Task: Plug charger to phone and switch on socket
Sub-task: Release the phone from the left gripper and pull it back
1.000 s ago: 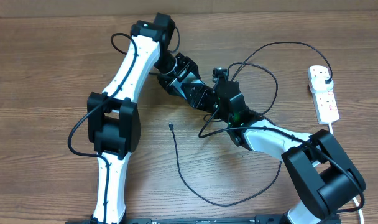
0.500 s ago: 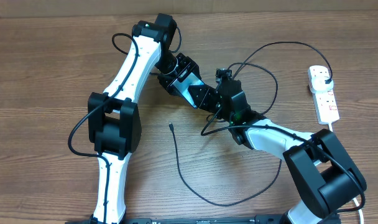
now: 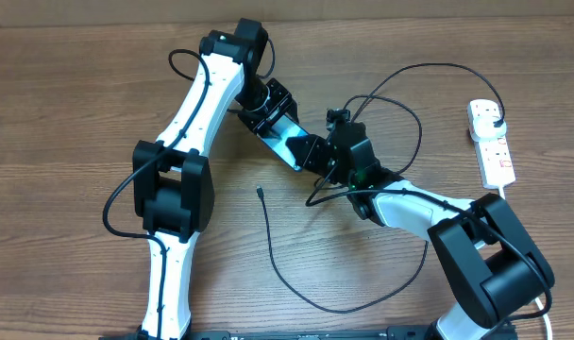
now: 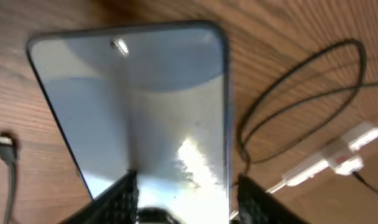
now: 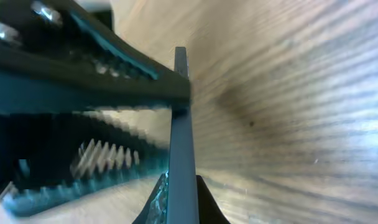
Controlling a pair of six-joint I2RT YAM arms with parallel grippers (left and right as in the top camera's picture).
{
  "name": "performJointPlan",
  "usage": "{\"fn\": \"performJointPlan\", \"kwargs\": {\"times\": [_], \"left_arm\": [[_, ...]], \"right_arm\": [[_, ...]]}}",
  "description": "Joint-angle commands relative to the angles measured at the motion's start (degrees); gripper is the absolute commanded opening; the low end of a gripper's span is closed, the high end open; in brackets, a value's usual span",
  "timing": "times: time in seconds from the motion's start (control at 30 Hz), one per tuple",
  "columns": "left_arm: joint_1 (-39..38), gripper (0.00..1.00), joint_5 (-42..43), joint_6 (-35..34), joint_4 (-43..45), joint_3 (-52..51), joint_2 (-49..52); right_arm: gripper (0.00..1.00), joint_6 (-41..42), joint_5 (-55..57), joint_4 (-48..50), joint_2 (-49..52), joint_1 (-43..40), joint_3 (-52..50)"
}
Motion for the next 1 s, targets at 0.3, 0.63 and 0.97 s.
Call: {"fn": "performJointPlan", "kwargs": {"times": [0.3, 0.63, 0.97], "left_arm": [[5.79, 0.63, 0.48, 25.70, -7.41, 4.11, -2.47], [3.61, 0.57, -11.89, 34.84, -10.27, -3.65, -2.80], [2.10, 0.52, -11.41, 33.11, -1.40, -20.04, -4.94]], "right_arm": [[0.04, -0.13, -8.24, 1.18, -0.63, -6.91, 1.44], [0.04, 1.09, -15.28, -0.81, -2.67, -11.21, 1.42], [0.04, -4.48, -16.76, -9.40, -8.28, -15.26, 1.42]]}}
